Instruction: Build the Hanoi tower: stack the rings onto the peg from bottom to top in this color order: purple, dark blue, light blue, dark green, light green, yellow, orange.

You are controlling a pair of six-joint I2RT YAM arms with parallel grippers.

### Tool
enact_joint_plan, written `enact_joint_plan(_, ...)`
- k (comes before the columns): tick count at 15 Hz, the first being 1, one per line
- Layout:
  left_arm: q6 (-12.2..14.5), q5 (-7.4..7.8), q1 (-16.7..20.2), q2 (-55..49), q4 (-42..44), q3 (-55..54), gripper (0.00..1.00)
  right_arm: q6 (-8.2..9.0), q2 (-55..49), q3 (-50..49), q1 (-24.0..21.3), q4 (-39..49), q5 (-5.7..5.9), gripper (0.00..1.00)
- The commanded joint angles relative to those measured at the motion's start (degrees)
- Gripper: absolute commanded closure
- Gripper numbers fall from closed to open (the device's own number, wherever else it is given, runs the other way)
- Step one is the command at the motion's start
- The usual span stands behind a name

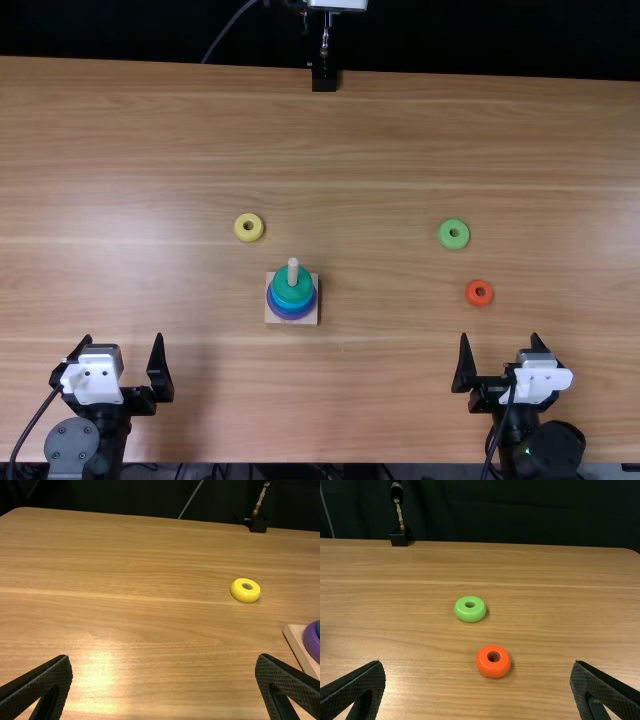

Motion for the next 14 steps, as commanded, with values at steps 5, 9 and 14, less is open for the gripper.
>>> enact_joint_plan(5,0.18,-0.12,0.19,-0.67,-4.51,-6.0,0.0,-0.11,-1.43,-3.7,-0.7,-4.0,-0.88,0.0)
enact_joint_plan(9,0.18,-0.12,0.19,-0.67,-4.51,-6.0,0.0,0.41,-1.43,8.25,-1.41,-0.31,-0.67,0.0)
enact_joint_plan(14,0.18,-0.12,0.19,-0.67,-4.51,-6.0,0.0,0.52,13.42,24.25,-1.23,4.01,0.28,0.0)
